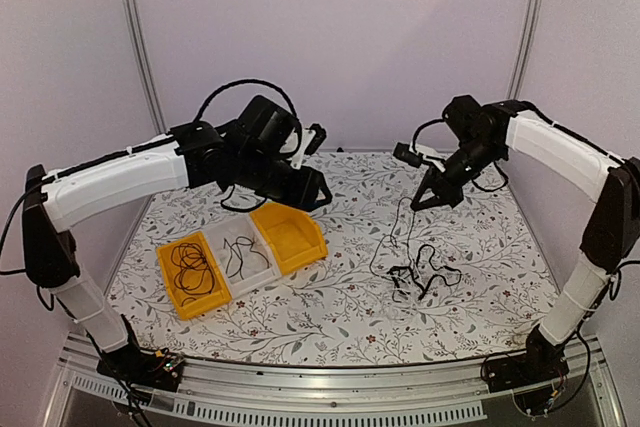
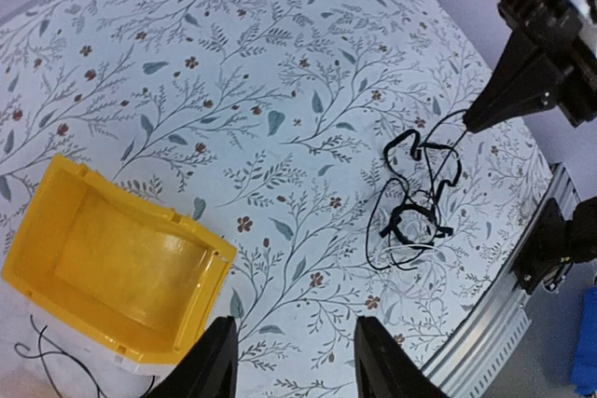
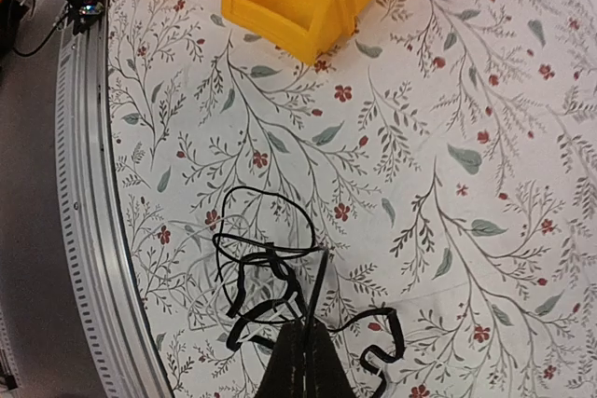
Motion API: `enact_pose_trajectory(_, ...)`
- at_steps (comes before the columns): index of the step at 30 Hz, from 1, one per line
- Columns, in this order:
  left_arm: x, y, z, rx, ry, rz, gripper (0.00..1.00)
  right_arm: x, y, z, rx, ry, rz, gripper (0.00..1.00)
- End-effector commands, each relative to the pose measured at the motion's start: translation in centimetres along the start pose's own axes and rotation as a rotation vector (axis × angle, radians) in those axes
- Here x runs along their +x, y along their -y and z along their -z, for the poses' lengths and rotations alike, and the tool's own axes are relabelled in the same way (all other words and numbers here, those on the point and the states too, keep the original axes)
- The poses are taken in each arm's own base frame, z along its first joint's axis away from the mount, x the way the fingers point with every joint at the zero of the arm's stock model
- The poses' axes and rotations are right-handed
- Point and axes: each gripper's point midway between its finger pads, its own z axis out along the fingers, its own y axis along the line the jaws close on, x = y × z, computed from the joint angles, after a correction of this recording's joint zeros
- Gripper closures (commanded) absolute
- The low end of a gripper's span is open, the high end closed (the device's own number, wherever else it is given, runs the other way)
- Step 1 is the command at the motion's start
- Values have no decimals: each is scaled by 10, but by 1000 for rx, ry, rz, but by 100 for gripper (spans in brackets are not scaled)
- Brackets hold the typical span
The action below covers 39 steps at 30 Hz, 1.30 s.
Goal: Untangle the cables
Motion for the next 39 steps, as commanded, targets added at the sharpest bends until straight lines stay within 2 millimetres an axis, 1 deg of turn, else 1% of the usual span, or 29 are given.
enact_pose_trajectory(1,-37,80,11,201,196,-205,53,-42,-41,71,34,120,183,100)
enact_pose_trajectory(2,-42,92,13,240,230,-215,52,-51,-47,84,42,145,197,100)
enact_pose_trajectory(4,-55,114,18,314,312,-226,50,-65,-55,101,51,186,212,100)
enact_pose_trajectory(6,-62,132,20,367,374,-239,48,-77,-61,116,61,226,222,100)
enact_pose_trajectory(8,-67,149,17,419,409,-259,46,-88,-66,129,71,263,222,100)
enact_pose_trajectory(9,-67,154,12,426,413,-268,46,-93,-69,135,77,279,228,100)
enact_pose_trajectory(10,-72,160,9,428,425,-273,46,-97,-70,140,83,293,225,100)
enact_pose_trajectory(12,-75,164,-2,421,423,-272,46,-102,-73,148,95,315,232,100)
enact_pose_trajectory(14,-75,162,-13,378,425,-273,46,-105,-76,154,105,329,240,100)
enact_pose_trajectory(19,-65,158,-36,343,417,-312,47,-109,-90,173,126,365,274,100)
enact_pose_trajectory(21,-63,157,-45,340,426,-329,46,-111,-95,180,137,379,284,100)
enact_pose_trajectory(22,-65,158,-49,340,444,-333,47,-112,-97,184,145,388,288,100)
enact_pose_trajectory(23,-66,157,-55,335,454,-334,46,-113,-100,189,156,399,299,100)
enact_pose_trajectory(25,-65,157,-73,324,453,-344,47,-115,-105,198,177,415,314,100)
enact_pose_trajectory(27,-67,155,-90,305,457,-342,51,-116,-109,207,206,429,329,100)
enact_pose_trajectory(29,-73,149,-102,268,475,-313,58,-115,-110,213,238,431,333,100)
enact_pose_trajectory(30,-72,147,-108,262,481,-299,64,-115,-111,216,251,432,336,100)
enact_pose_trajectory(31,-71,144,-112,264,487,-287,72,-114,-111,218,260,433,337,100)
enact_pose_trajectory(34,-68,140,-111,314,518,-245,98,-116,-114,225,280,448,335,100)
enact_pose_trajectory(36,-66,133,-111,328,532,-206,100,-119,-114,231,298,462,330,100)
enact_pose_trajectory(39,-52,129,-116,380,504,-173,100,-128,-112,248,362,503,325,100)
